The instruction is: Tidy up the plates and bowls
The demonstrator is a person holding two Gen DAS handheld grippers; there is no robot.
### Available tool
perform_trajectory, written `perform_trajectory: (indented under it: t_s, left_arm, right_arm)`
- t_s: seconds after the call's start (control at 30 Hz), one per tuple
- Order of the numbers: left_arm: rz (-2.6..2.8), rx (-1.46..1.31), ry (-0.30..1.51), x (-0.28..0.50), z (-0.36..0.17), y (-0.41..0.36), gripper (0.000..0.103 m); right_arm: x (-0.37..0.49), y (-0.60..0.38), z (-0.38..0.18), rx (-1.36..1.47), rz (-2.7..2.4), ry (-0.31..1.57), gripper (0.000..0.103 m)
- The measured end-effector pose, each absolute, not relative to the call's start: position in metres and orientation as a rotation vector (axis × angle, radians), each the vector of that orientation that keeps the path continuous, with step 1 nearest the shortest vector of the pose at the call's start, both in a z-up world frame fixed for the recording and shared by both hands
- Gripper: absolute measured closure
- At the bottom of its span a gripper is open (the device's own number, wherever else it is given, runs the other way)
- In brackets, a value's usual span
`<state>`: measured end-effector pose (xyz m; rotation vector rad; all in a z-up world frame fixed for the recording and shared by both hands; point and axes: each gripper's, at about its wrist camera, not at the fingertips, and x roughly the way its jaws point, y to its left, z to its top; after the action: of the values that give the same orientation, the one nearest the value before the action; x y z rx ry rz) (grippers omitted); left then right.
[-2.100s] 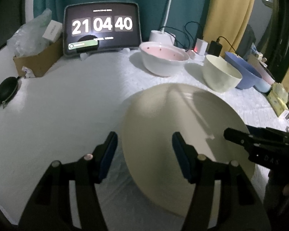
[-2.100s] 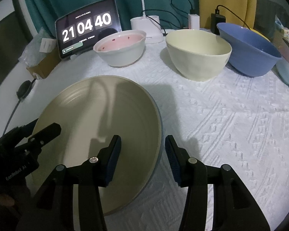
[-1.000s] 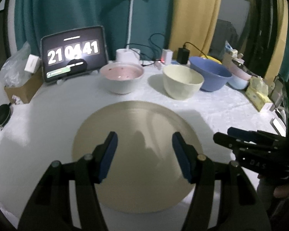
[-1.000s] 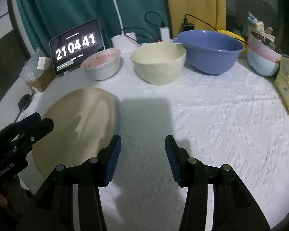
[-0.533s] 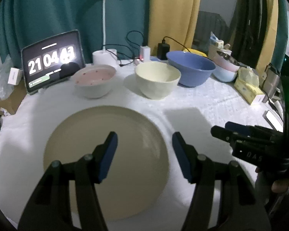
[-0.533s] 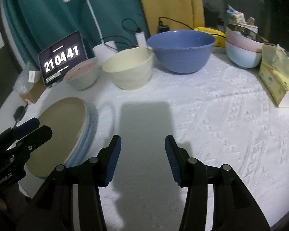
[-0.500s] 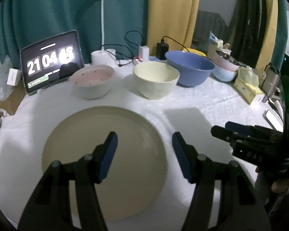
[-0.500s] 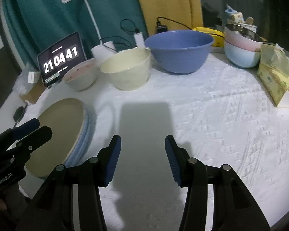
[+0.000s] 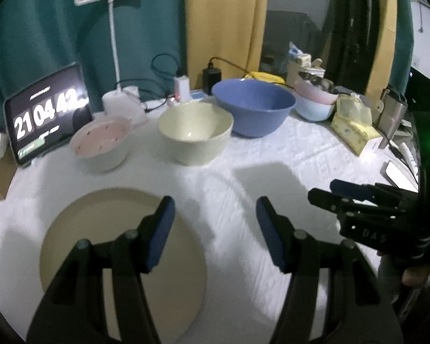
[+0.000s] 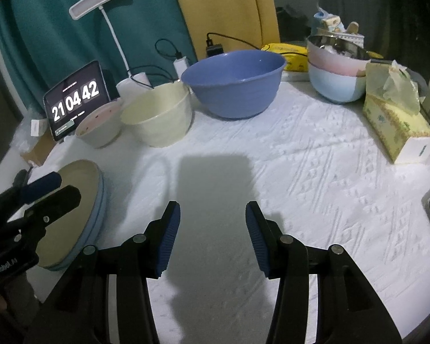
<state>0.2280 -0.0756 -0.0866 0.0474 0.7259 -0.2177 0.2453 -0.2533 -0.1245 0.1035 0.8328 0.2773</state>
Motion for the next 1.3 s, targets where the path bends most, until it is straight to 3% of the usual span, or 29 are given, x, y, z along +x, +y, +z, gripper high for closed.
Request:
perform_trajectory:
  t_s: [0.57,1.3]
  left_arm:
    - [-0.273,0.069,0.638,0.272,-0.058,-0.119,0.042]
    - [-0.25,0.04,0.624,0.339,-0.068,-0.135,0.043]
  right_arm:
    - [0.278,-0.295,-0.095,0.086,0.195,0.758,0.053]
    - [0.364,-0.29,-0.089,0.079,0.189,0.733,0.053]
